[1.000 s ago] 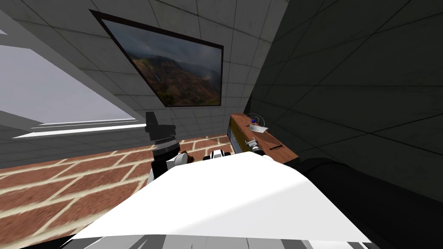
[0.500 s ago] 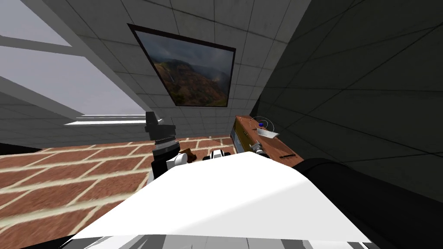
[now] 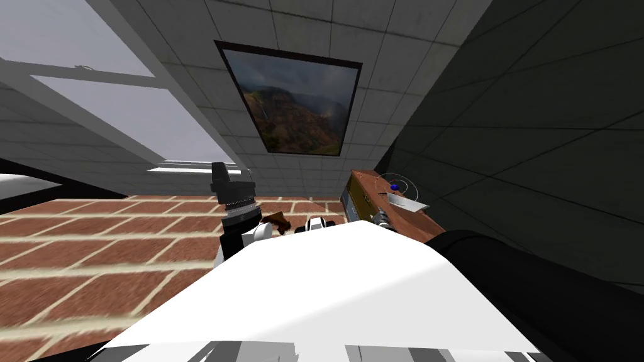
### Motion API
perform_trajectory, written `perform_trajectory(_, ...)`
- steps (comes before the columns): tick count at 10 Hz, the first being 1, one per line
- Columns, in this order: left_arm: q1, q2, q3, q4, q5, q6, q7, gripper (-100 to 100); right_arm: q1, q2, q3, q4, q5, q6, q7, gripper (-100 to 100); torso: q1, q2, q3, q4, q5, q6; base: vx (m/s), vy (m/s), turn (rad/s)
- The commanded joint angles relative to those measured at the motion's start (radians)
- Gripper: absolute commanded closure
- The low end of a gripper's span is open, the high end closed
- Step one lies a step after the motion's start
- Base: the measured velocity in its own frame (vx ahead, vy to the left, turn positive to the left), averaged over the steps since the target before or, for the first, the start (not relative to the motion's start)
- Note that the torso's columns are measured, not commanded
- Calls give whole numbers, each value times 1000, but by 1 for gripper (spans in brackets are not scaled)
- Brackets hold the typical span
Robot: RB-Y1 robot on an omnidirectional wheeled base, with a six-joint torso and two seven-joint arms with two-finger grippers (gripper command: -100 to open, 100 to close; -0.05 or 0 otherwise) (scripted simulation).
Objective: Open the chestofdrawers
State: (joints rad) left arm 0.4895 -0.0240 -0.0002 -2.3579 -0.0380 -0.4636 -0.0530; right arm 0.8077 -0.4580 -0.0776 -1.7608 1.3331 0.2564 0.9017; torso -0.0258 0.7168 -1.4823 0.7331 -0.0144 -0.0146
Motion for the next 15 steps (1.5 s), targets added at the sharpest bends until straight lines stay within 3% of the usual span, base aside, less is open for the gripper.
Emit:
perform_trajectory(1,0,0,0,0,0,0,0,0,10,-32,-16,48,64,26,50,-100,2,0,-2,0,2,2,47,49,263)
perform_trajectory(6,0,0,0,0,0,0,0,0,34,-60,-30,92,146,63,108,-100,9,6,2,1,1,4,40,26,158)
perform_trajectory(8,0,0,0,0,0,0,0,0,45,-73,-36,111,184,80,135,-100,20,15,3,3,11,12,62,23,203)
perform_trajectory(10,0,0,0,0,0,0,0,0,45,-72,-35,111,186,81,138,-100,28,23,8,5,15,15,35,13,52)
perform_trajectory(11,0,0,0,0,0,0,0,0,19,-62,-25,141,192,93,140,-100,27,25,9,6,15,15,59,-57,75)
perform_trajectory(12,0,0,0,0,0,0,0,0,34,-66,-31,123,186,87,142,-100,23,22,7,5,14,14,36,-38,29)
perform_trajectory(13,0,0,0,0,0,0,0,0,32,-66,-30,125,186,88,144,100,24,22,6,5,14,15,5,-6,-3)
perform_trajectory(15,0,0,0,0,0,0,0,0,45,-63,-32,108,187,87,147,100,28,20,7,2,8,16,63,107,-8)
